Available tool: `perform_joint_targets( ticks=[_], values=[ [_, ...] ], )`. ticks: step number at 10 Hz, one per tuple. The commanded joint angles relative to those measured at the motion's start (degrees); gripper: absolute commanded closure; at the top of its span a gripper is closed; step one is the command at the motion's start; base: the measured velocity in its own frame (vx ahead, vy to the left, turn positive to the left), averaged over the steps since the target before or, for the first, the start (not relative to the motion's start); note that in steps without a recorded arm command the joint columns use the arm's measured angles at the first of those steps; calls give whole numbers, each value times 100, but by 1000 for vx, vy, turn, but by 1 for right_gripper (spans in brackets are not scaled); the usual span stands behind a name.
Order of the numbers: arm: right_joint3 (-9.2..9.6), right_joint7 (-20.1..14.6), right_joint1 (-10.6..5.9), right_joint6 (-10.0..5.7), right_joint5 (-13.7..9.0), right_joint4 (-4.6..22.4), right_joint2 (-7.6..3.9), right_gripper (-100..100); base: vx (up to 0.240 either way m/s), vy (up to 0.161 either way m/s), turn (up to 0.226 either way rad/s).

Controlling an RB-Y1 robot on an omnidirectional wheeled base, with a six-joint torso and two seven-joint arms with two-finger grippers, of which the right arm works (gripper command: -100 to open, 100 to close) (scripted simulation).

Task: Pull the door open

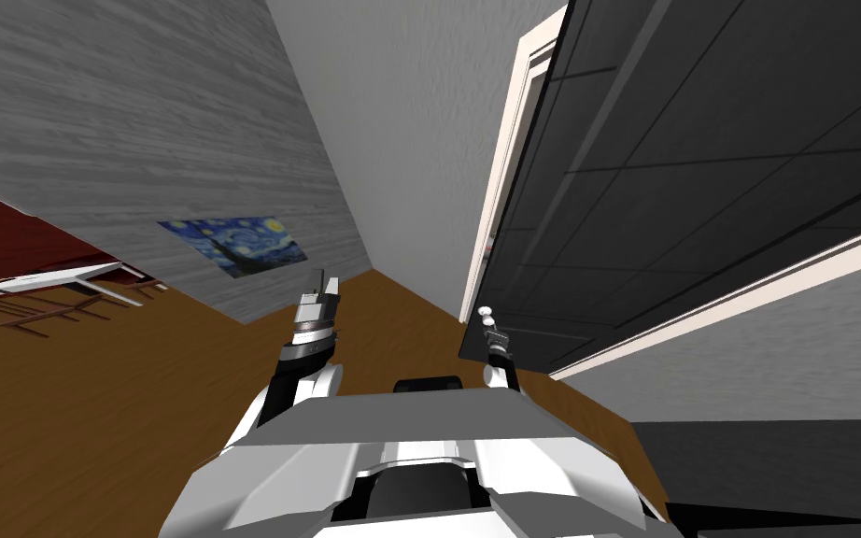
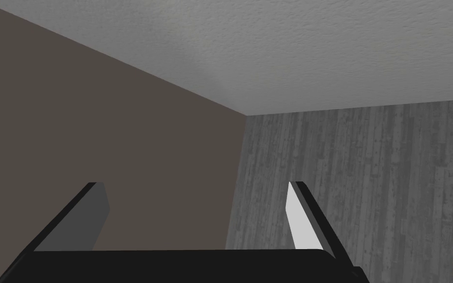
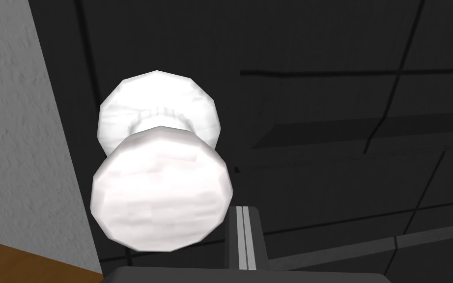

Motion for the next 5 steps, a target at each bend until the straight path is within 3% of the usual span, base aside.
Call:
perform_joint_targets(
  ticks=[1, 4, 5],
  values=[
    [167, -82, -84, -162, 73, 67, 78, -100, -56, -25, 27],
    [217, -123, -59, -212, 92, 56, 74, -100, -53, -14, 24],
    [303, -192, -17, -299, 124, 36, 67, -100, -57, -20, 59]
  ],
)
